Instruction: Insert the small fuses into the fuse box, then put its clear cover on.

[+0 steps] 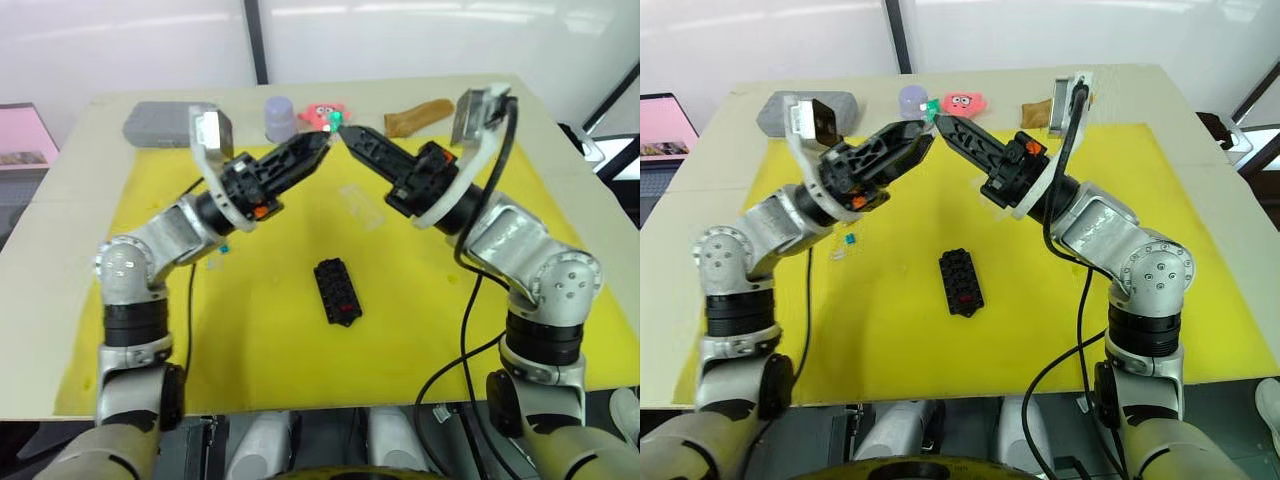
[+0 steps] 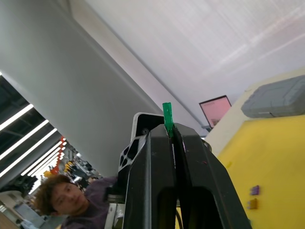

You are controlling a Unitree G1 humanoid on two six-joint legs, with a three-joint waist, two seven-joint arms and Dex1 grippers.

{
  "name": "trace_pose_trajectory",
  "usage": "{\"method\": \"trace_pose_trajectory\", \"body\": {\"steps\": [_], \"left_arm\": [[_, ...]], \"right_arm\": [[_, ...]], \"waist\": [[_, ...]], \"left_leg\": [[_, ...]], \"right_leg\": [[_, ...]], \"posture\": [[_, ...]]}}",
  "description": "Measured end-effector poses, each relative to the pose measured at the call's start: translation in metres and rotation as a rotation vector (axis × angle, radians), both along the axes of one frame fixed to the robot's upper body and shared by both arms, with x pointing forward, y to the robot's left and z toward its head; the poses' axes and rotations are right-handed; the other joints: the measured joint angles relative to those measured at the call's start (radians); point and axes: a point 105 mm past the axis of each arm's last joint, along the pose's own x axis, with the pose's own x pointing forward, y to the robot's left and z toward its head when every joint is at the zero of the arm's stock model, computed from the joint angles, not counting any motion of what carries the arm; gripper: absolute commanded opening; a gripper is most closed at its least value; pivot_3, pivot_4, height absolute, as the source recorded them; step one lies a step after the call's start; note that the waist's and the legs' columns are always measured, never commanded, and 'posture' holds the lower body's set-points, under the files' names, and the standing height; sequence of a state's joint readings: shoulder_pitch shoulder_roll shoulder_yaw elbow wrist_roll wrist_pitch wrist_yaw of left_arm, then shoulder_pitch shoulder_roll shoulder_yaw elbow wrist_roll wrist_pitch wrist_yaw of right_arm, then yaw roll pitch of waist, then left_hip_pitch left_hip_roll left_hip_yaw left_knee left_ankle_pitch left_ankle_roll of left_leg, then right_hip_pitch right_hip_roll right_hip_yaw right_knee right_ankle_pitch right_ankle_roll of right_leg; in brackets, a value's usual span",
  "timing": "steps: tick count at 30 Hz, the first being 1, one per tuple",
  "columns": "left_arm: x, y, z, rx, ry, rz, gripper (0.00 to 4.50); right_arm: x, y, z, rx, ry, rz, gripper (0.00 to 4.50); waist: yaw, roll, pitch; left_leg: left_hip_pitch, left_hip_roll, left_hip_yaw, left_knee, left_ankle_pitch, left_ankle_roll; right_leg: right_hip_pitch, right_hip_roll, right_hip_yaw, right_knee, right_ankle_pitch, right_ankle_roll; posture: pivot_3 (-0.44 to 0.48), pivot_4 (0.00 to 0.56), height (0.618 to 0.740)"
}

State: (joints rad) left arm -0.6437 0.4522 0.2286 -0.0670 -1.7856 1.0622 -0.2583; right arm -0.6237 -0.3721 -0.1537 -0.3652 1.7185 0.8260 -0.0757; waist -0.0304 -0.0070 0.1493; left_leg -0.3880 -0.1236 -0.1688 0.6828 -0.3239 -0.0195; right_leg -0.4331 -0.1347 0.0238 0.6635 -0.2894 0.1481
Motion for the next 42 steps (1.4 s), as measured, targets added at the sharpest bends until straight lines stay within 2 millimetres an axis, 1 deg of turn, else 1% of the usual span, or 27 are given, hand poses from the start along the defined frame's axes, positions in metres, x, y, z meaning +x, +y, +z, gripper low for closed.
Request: {"method": "trace_pose_trajectory", "body": {"steps": [1,2,4,5,7,8,10,12,13,15,18,21,25,28,31,35,42], "left_arm": [[-0.008,0.011,0.003,0.038,-0.033,-0.005,4.08],[-0.014,0.021,0.006,0.07,-0.061,-0.005,4.46],[-0.025,0.034,0.007,0.134,-0.107,-0.005,4.46],[-0.029,0.039,0.003,0.178,-0.118,-0.003,4.46],[-0.033,0.044,-0.01,0.27,-0.124,0.008,4.46],[-0.034,0.045,-0.019,0.331,-0.134,0.017,4.46],[-0.037,0.042,-0.036,0.471,-0.183,0.019,4.46],[-0.042,0.037,-0.06,0.654,-0.286,0.012,4.46],[-0.044,0.034,-0.07,0.71,-0.34,0.0,4.46],[-0.049,0.027,-0.091,0.793,-0.443,-0.044,4.46],[-0.048,0.023,-0.11,0.888,-0.588,-0.057,4.46],[-0.049,0.014,-0.122,0.909,-0.649,-0.078,4.46],[-0.044,0.008,-0.134,0.951,-0.726,-0.062,4.46],[-0.042,0.003,-0.142,0.967,-0.763,-0.062,4.46],[-0.041,-0.005,-0.149,0.949,-0.775,-0.062,4.46],[-0.031,-0.005,-0.154,0.965,-0.781,-0.028,4.46],[-0.03,-0.011,-0.16,0.956,-0.799,-0.035,4.46]], "right_arm": [[-0.002,-0.003,0.004,0.022,0.004,0.012,0.0],[-0.004,-0.009,0.008,0.034,0.003,0.012,0.0],[-0.007,-0.017,0.012,0.026,-0.008,0.016,0.0],[-0.009,-0.02,0.012,-0.008,-0.019,0.017,0.0],[-0.012,-0.024,0.009,-0.097,-0.045,0.021,0.0],[-0.013,-0.026,0.005,-0.171,-0.068,0.018,0.0],[-0.014,-0.025,-0.009,-0.35,-0.113,0.023,0.0],[-0.016,-0.024,-0.029,-0.57,-0.175,0.053,0.0],[-0.018,-0.022,-0.039,-0.656,-0.208,0.081,0.0],[-0.024,-0.019,-0.06,-0.823,-0.277,0.16,0.0],[-0.029,-0.014,-0.084,-0.974,-0.379,0.269,0.0],[-0.028,-0.012,-0.098,-1.106,-0.476,0.346,0.0],[-0.027,-0.012,-0.112,-1.207,-0.56,0.42,0.0],[-0.021,-0.012,-0.12,-1.249,-0.58,0.433,0.0],[-0.018,-0.013,-0.124,-1.301,-0.611,0.454,0.0],[-0.018,-0.015,-0.127,-1.345,-0.64,0.489,0.0],[-0.02,-0.015,-0.13,-1.366,-0.654,0.529,0.0]], "waist": [[-0.011,0.0,0.0],[-0.013,0.0,0.0],[-0.014,0.001,0.0],[-0.013,0.001,0.0],[-0.012,0.001,0.0],[-0.011,0.001,0.0],[-0.011,0.001,0.001],[-0.012,0.002,0.001],[-0.011,0.003,0.001],[-0.009,0.003,0.001],[-0.003,0.003,0.001],[0.012,0.003,0.002],[0.024,0.002,0.002],[0.021,0.002,0.002],[0.021,0.002,0.002],[0.02,0.002,0.002],[0.021,0.002,0.002]], "left_leg": [[0.0,0.0,0.0,-0.001,0.0,0.0],[0.0,0.0,0.0,-0.001,0.0,0.0],[0.0,0.0,0.0,-0.001,0.0,0.0],[0.0,-0.001,0.0,-0.001,0.0,0.0],[0.0,-0.001,-0.001,-0.001,0.0,0.0],[0.0,-0.001,-0.001,0.0,0.0,0.0],[0.0,-0.001,0.0,-0.001,0.0,0.0],[0.0,-0.001,0.001,-0.002,0.0,0.0],[0.0,0.0,0.002,-0.002,0.0,0.0],[0.0,0.001,0.002,-0.002,0.0,0.0],[-0.001,0.001,0.003,-0.002,0.0,0.001],[-0.002,0.001,0.003,-0.001,-0.001,0.001],[-0.002,0.0,0.003,0.0,-0.001,0.001],[-0.002,0.0,0.003,0.0,-0.001,0.001],[-0.002,0.001,0.002,0.0,-0.001,0.001],[-0.002,0.0,0.002,0.0,-0.001,0.001],[-0.002,0.0,0.002,0.0,-0.001,0.001]], "right_leg": [[0.0,0.0,0.0,0.0,0.0,0.0],[0.0,0.0,0.0,0.0,0.0,0.0],[0.0,0.0,0.0,-0.001,0.0,0.0],[0.0,0.0,0.0,-0.001,0.0,0.0],[0.001,0.0,-0.001,-0.001,0.0,0.0],[0.001,0.0,-0.001,-0.001,0.0,0.0],[0.001,0.0,-0.001,-0.002,0.0,0.0],[0.001,0.0,0.0,-0.003,0.0,0.0],[0.0,0.0,0.0,-0.004,0.0,0.0],[0.001,0.0,-0.001,-0.005,0.0,0.0],[0.001,-0.001,-0.001,-0.006,0.0,0.0],[0.0,-0.001,-0.001,-0.007,0.0,0.0],[0.001,-0.001,-0.001,-0.007,0.0,0.0],[0.002,-0.001,-0.001,-0.008,0.0,0.0],[0.002,-0.001,-0.002,-0.008,0.0,0.0],[0.002,-0.001,-0.002,-0.008,0.0,0.0],[0.002,-0.001,-0.002,-0.008,0.0,0.0]], "posture": [[0.0,0.15,0.74],[0.0,0.15,0.74],[0.0,0.15,0.74],[0.0,0.15,0.74],[0.0,0.15,0.74],[0.0,0.15,0.74],[0.0,0.15,0.74],[0.0,0.15,0.74],[0.0,0.15,0.74],[0.0,0.15,0.74],[0.0,0.15,0.74],[0.0,0.15,0.74],[0.0,0.15,0.74],[0.0,0.15,0.74],[0.0,0.15,0.74],[0.0,0.15,0.74],[0.0,0.15,0.74]]}}
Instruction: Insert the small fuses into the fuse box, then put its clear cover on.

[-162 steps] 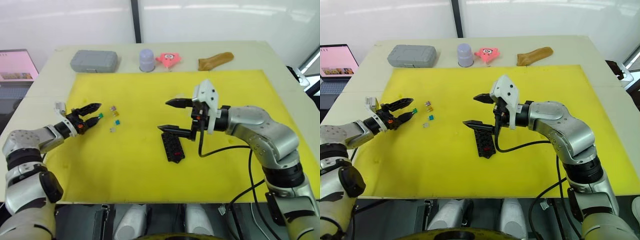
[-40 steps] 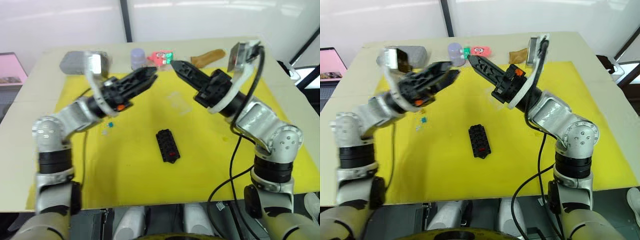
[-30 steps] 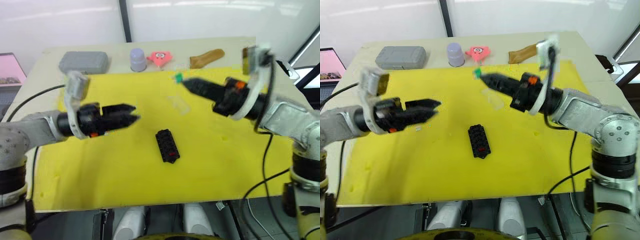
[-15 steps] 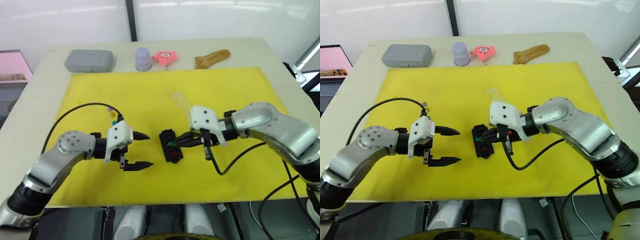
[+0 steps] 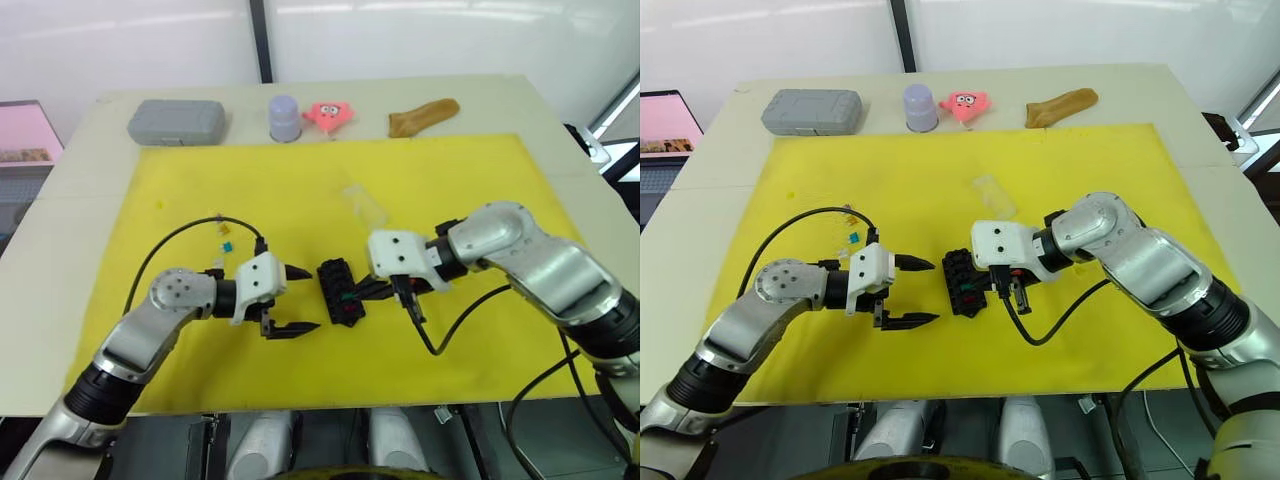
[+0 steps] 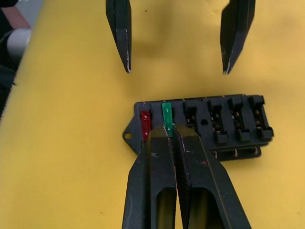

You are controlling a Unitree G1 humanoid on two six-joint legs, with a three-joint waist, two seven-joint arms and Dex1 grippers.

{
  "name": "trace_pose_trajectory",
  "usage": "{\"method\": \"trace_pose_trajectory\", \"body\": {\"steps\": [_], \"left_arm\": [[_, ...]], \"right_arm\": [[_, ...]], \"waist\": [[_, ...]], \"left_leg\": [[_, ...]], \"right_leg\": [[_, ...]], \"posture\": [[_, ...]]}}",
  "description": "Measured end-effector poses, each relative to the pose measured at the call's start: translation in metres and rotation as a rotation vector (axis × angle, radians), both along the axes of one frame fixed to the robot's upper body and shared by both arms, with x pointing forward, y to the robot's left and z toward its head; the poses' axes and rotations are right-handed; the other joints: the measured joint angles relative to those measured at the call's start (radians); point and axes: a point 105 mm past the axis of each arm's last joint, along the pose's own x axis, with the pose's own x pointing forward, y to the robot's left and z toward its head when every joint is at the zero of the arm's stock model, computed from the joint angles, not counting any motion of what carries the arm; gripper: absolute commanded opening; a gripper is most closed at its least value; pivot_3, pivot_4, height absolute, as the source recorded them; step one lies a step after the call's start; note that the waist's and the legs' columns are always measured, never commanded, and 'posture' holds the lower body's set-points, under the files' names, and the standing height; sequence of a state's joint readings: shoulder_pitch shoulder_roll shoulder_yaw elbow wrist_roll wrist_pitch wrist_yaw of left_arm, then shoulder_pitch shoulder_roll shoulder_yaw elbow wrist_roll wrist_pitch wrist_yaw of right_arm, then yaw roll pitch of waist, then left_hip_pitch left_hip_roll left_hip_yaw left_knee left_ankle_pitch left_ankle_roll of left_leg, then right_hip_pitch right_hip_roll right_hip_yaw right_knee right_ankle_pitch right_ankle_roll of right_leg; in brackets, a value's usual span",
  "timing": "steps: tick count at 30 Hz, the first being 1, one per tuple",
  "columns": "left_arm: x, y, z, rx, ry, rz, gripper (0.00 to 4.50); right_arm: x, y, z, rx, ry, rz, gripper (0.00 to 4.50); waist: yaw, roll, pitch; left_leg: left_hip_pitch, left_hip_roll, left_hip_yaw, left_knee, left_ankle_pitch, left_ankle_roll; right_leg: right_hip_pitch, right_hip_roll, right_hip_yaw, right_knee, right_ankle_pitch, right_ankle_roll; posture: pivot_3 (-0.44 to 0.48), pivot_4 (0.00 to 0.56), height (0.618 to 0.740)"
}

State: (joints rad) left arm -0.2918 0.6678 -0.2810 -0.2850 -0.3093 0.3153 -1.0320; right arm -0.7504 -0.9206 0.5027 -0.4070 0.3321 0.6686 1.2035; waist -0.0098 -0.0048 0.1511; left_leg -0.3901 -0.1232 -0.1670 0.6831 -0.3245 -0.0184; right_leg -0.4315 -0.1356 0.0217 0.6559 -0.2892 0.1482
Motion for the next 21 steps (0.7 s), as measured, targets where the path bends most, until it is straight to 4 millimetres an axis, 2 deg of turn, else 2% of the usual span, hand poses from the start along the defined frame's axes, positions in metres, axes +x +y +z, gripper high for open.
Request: {"method": "trace_pose_trajectory", "body": {"steps": [21], "left_arm": [[-0.0008,-0.0076,0.0053,-0.001,-0.027,-0.05,4.46]], "right_arm": [[0.0064,0.0034,-0.0047,-0.035,-0.042,0.027,0.0]], "waist": [[-0.002,0.0,0.0]], "left_leg": [[0.0,0.0,0.0,0.0,0.0,0.0]], "right_leg": [[0.0,0.0,0.0,0.0,0.0,0.0]], "posture": [[0.0,0.15,0.74]]}}
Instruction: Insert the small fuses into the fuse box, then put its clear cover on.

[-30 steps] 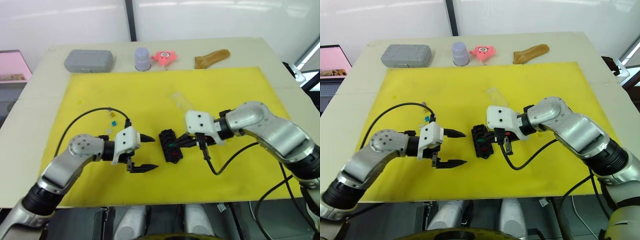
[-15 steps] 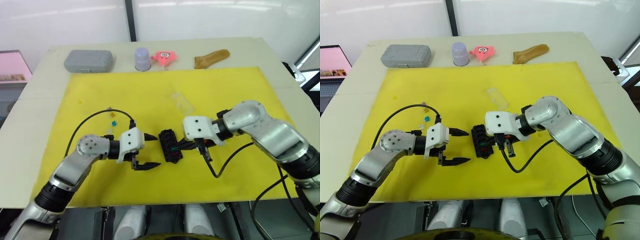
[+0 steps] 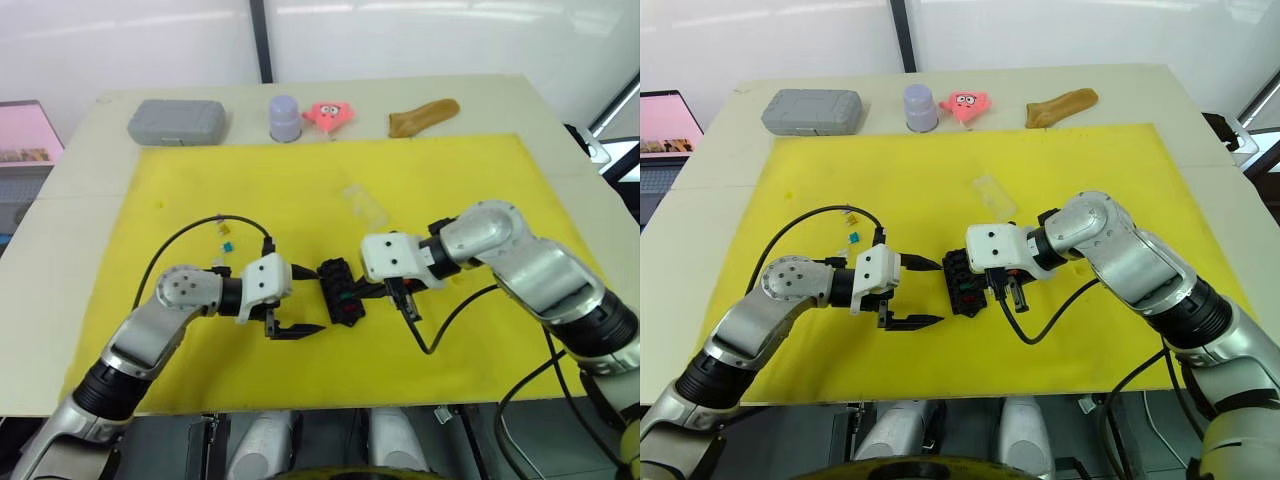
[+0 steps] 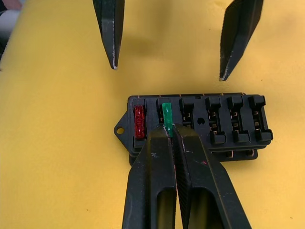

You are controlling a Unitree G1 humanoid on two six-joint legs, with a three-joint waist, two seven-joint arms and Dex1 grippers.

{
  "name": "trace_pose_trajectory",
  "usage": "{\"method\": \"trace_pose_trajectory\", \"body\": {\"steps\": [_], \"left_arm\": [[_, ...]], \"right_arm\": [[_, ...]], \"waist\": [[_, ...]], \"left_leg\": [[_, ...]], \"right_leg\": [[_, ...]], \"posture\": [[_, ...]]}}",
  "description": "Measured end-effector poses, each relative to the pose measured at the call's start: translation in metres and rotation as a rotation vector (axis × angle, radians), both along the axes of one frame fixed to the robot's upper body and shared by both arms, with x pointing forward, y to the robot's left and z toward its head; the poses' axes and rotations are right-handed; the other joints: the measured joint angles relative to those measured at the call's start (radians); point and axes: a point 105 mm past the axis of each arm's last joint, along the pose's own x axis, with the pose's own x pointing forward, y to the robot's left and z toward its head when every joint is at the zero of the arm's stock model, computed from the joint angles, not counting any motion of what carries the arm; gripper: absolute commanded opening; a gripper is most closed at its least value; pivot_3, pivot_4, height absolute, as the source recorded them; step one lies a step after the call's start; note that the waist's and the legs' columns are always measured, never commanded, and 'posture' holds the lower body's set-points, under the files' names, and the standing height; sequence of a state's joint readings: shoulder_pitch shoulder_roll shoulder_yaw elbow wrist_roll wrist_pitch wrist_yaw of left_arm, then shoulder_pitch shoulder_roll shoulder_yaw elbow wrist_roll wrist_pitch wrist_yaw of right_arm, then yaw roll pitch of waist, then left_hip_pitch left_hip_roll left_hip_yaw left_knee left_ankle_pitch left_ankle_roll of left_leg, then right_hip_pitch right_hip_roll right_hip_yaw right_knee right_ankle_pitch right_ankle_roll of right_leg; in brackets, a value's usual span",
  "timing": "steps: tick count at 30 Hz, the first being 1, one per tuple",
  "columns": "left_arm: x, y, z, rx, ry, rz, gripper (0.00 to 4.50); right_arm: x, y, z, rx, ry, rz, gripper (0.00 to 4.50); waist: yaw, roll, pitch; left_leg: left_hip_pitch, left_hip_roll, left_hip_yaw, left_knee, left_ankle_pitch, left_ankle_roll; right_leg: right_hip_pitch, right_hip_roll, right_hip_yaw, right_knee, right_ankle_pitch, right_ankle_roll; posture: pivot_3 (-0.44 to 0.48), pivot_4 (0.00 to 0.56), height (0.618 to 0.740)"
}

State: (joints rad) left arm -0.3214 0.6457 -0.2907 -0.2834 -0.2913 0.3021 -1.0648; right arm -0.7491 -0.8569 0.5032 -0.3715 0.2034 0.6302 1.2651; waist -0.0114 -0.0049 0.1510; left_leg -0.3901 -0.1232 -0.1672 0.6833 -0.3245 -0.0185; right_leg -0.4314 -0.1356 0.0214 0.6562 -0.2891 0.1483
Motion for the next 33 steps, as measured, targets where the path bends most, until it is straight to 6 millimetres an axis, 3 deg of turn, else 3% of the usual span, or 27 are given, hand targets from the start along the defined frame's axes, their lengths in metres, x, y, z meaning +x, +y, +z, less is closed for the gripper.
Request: {"method": "trace_pose_trajectory", "body": {"steps": [33], "left_arm": [[0.0038,-0.0024,0.0007,-0.008,0.001,0.01,4.46]], "right_arm": [[0.0006,-0.0003,-0.0008,-0.021,0.013,0.024,0.0]], "waist": [[0.0,0.0,0.0]], "left_leg": [[0.0,0.0,0.0,0.0,0.0,0.0]], "right_leg": [[0.0,0.0,0.0,0.0,0.0,0.0]], "posture": [[0.0,0.15,0.74]]}}
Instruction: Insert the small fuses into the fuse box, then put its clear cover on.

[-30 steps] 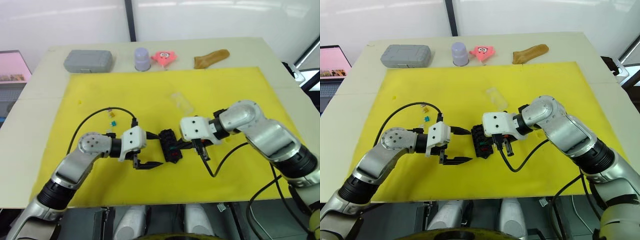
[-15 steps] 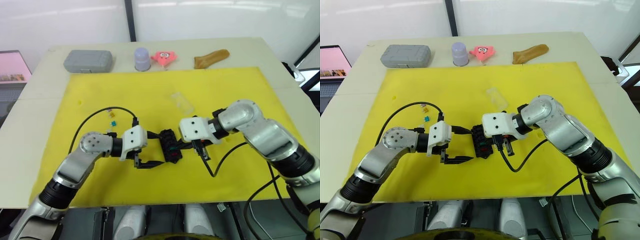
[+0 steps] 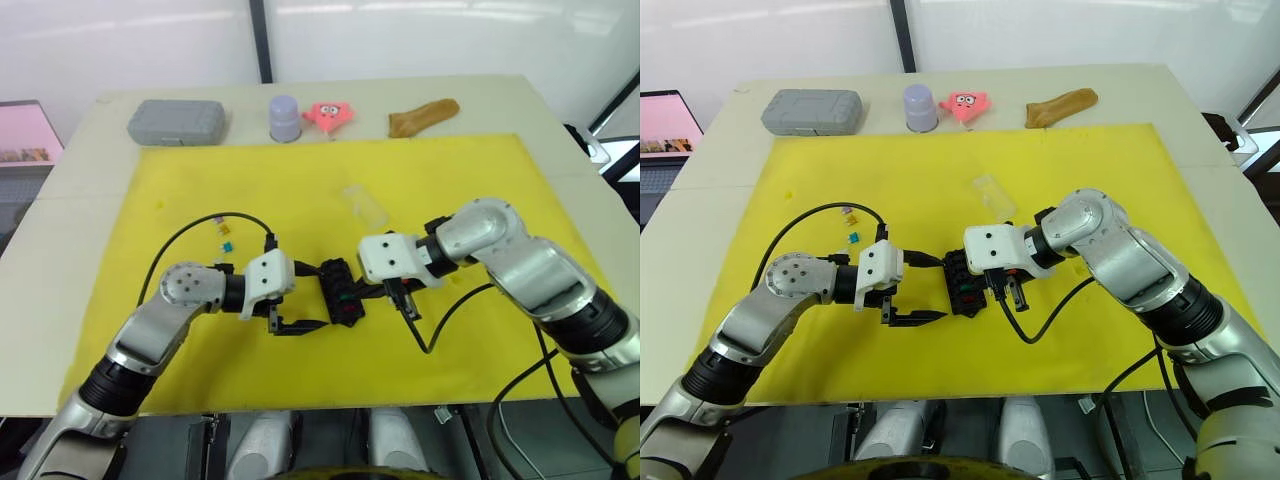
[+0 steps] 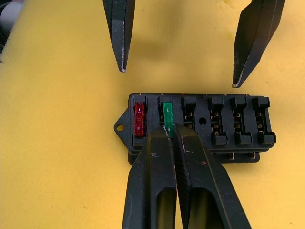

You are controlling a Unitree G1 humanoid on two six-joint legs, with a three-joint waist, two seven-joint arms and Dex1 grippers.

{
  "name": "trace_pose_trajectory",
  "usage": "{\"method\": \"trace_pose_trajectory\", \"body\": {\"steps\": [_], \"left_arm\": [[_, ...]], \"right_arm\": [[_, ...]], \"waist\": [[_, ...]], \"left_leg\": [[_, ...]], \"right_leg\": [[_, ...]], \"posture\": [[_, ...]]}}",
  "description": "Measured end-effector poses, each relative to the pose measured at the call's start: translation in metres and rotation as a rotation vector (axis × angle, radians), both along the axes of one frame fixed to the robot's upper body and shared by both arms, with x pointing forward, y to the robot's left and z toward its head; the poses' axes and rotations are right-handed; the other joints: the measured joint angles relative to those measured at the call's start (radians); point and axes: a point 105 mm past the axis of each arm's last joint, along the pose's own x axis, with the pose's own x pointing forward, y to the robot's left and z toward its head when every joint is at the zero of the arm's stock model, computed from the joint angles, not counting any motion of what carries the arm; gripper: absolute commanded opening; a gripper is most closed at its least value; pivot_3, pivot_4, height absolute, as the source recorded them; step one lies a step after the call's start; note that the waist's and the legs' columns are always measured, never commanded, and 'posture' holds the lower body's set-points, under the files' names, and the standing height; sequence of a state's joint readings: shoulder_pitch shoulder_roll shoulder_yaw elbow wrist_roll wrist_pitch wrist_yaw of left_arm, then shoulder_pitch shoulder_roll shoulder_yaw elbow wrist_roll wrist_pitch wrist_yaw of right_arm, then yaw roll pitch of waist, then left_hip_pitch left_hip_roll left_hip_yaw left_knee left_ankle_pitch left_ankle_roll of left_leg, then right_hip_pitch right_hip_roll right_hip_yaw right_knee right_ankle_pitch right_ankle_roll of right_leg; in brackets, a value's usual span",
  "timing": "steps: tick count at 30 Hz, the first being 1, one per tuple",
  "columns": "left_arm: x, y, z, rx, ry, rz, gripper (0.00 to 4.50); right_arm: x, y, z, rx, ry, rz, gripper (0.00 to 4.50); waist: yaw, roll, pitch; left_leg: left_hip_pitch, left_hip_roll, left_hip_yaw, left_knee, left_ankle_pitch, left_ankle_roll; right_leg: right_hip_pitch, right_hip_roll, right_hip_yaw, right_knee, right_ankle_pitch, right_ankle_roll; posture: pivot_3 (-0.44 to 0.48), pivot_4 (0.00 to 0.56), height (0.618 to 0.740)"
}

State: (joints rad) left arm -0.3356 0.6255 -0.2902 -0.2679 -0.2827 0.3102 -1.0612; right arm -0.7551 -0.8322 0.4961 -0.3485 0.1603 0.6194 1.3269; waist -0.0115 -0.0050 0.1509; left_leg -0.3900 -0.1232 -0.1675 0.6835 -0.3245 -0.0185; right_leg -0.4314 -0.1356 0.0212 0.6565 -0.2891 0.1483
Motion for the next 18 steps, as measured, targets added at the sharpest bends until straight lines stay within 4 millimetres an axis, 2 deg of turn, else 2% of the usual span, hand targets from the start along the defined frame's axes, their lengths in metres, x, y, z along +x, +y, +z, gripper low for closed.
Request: {"method": "trace_pose_trajectory", "body": {"steps": [18], "left_arm": [[0.0017,-0.0015,0.0034,-0.002,-0.009,-0.002,4.46]], "right_arm": [[-0.002,0.0014,0.005,0.023,0.049,-0.012,0.0]], "waist": [[0.0,0.0,0.0]], "left_leg": [[0.0,0.0,0.0,0.0,0.0,0.0]], "right_leg": [[0.0,0.0,0.0,0.0,0.0,0.0]], "posture": [[0.0,0.15,0.74]]}}
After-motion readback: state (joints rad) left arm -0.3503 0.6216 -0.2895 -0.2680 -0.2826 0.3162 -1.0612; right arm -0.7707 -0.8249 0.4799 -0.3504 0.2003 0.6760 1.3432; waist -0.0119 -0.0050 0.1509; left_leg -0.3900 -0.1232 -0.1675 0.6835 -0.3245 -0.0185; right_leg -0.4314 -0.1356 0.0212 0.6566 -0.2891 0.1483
